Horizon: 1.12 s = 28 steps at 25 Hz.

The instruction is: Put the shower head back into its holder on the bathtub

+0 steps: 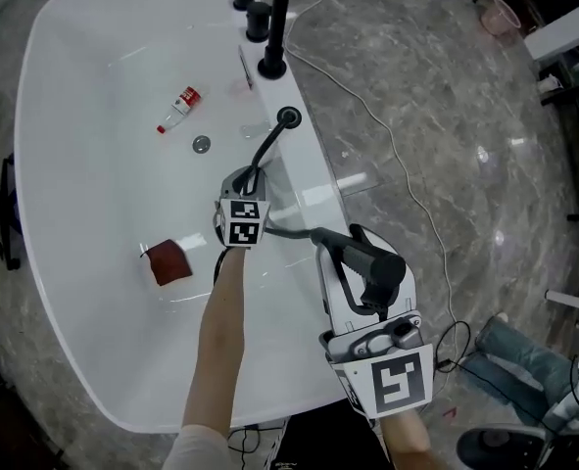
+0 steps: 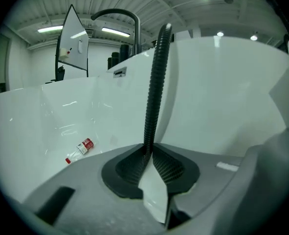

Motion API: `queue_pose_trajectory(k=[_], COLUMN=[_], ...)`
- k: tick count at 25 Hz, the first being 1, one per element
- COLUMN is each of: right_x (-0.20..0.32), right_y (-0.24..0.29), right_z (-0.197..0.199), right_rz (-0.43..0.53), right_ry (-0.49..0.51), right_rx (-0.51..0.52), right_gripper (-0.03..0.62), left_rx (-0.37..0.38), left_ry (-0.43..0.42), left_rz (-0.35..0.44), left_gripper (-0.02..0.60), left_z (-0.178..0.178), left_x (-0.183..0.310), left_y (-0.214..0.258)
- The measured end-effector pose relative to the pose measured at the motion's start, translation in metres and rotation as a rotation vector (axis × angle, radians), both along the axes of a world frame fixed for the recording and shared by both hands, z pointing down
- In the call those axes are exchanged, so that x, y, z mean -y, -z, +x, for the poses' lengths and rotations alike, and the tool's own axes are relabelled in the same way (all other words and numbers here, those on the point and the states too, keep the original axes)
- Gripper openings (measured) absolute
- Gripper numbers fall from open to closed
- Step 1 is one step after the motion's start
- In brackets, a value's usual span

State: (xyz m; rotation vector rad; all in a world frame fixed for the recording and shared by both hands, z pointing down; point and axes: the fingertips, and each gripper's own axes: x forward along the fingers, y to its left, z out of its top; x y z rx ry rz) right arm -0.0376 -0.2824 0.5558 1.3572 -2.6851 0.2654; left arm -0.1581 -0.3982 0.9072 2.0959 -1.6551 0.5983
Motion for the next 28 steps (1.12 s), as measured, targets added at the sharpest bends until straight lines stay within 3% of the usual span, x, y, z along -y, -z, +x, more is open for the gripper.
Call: queue_pose_trajectory(k=[4,12,17,23,28], right_x=[-0.005,-0.020,-0.032,-0.044,-0.051], right_y=[0.030,0.138,0.187,0.235,0.287], right_z=[-0.008,0.004,0.024,0.034,0.044], right_rz=[0.029,0.114,0.156,0.222,0.309], right_ry=[0.017,0.010,-0.035,-0.067,-0.097], right_rx=[-0.019,-0.040,0.018,0.053,0.097], right_gripper=[0.138,0.138,0.138,0.138,0.138], left_rx=[-0.038,-0.102,-0.085,-0.087,-0.140], left_ry=[0.039,0.099,0.047,-0.023,-0.020], left_rz=[0.041,0.018,0.064,0.120,0.086], left_gripper=[0.055,0.057,0.057,0.057,0.057], left_z=[0.005,0.006,0.010,0.041,0.058], left_x=[-0.020,-0.077,-0.072,-0.042,-0.050], left_y=[0.051,0.159,0.218,0.271,0.285])
